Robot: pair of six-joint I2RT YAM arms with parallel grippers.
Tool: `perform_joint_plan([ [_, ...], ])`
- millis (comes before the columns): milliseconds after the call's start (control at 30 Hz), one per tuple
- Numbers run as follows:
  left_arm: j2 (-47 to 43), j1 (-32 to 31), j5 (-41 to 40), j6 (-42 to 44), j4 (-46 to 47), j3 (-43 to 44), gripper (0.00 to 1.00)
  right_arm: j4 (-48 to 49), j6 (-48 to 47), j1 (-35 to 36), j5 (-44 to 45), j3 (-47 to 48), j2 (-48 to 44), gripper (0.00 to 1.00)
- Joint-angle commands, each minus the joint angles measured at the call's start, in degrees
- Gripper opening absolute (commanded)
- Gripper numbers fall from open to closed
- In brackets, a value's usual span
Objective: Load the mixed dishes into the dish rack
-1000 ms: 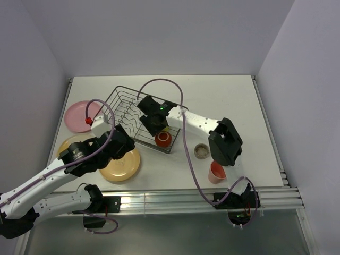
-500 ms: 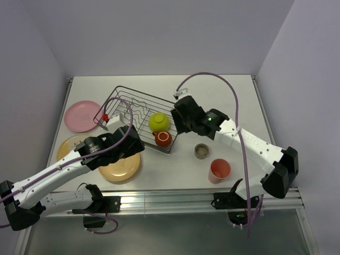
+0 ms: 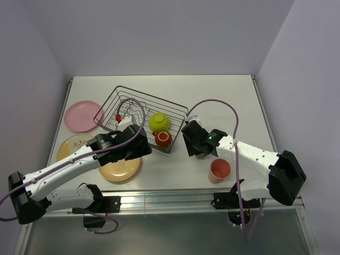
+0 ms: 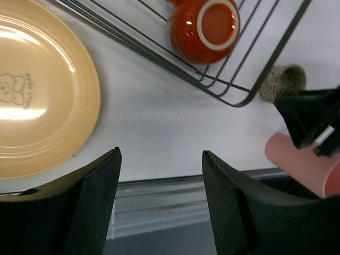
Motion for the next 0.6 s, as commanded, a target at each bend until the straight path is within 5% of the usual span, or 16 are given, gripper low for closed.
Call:
perform_joint_plan([
  [0,-1.32,0.03,5.27,3.18,4.23,0.79,0.68,6.35,1.69,-0.69,-0.56,-1.54,0.97,0.52],
  [267,-8.53,0.03,5.73,4.15,7.32,-0.80,0.76,7.94,3.45,-1.48,-0.91,-2.95,5.72,0.47],
  [333,-9.23,0.03,5.64,4.67,7.32,-0.53,0.97,8.21,3.97,-2.09,-1.35,-2.87,6.42,0.46],
  [467,-10.55,0.03,5.81,5.20,7.32,-0.44,0.97,8.82,4.94,-2.45,-1.18,-3.13,7.83,0.42],
  [567,-10.82,0.03,5.20,5.20,6.62,-0.27,0.95,9.00,5.47,-2.45,-0.83,-3.31,8.27,0.29],
])
